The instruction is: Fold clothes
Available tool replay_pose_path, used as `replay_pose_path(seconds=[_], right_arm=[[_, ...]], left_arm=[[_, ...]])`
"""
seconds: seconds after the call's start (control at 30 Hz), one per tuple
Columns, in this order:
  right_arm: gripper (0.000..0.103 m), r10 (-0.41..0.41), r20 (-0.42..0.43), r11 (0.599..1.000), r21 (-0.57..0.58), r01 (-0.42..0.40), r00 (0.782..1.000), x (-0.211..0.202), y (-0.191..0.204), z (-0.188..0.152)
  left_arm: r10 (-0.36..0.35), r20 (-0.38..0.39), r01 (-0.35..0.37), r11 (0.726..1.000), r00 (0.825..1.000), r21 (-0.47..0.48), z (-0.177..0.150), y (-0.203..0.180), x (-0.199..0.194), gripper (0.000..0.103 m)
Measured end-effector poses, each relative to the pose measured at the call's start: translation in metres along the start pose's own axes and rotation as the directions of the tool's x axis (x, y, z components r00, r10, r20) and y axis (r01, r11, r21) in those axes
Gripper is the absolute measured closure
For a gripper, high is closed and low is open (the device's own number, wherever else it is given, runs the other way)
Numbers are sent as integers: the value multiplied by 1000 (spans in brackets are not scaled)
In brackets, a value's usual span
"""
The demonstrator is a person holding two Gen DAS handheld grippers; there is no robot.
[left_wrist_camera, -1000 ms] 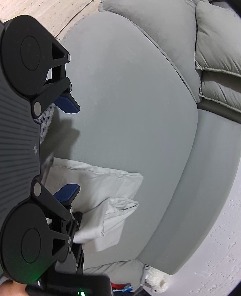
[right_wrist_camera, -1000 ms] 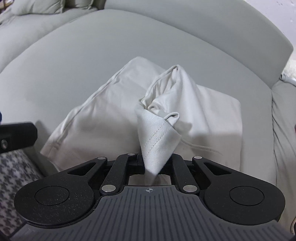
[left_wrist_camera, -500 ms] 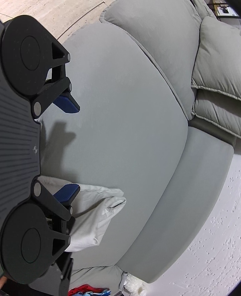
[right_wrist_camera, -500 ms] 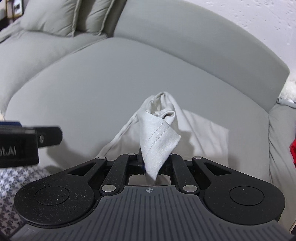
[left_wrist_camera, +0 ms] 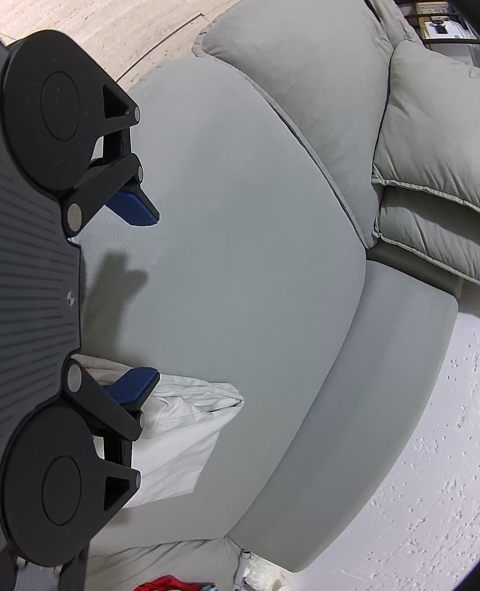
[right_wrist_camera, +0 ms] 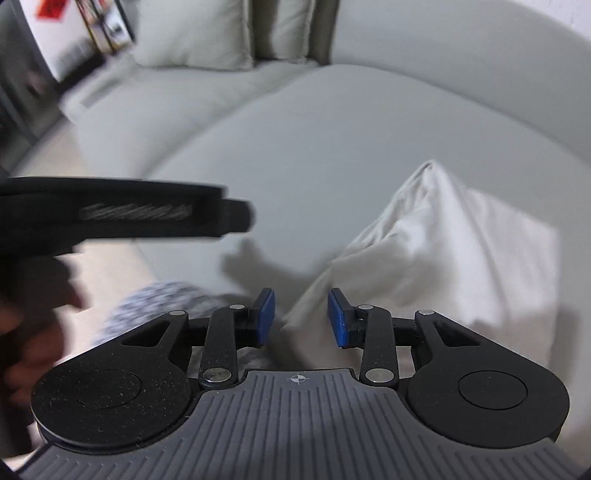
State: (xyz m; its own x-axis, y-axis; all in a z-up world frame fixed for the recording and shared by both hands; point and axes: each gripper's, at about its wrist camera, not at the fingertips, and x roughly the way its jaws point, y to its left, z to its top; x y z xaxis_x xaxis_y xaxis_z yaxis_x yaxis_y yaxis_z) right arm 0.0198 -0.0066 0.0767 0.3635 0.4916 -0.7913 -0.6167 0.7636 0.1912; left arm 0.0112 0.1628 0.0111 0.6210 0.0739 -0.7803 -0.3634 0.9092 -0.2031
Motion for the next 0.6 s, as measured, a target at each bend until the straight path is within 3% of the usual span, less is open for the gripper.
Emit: replay_pose_path(seconds=[0.1, 0.27, 0.37, 0.6], right_arm=[[66, 7, 43, 998, 55, -10, 999, -24, -17, -14], [66, -110, 53, 980, 171, 99, 993, -43, -59, -39], [66, -143, 63, 969, 214, 126, 988, -38, -77, -54], [67, -184, 38, 968, 182, 174, 982, -5, -88, -69]], left_arm=[[-9, 2, 9, 998, 1000, 55, -5, -13, 2, 25], [-66, -5, 66, 974, 998, 215, -16, -46, 20, 45], [-69, -26, 74, 967, 997, 246, -16, -54, 35, 53], [7, -71, 15, 950, 997, 313, -21, -64, 58, 55]])
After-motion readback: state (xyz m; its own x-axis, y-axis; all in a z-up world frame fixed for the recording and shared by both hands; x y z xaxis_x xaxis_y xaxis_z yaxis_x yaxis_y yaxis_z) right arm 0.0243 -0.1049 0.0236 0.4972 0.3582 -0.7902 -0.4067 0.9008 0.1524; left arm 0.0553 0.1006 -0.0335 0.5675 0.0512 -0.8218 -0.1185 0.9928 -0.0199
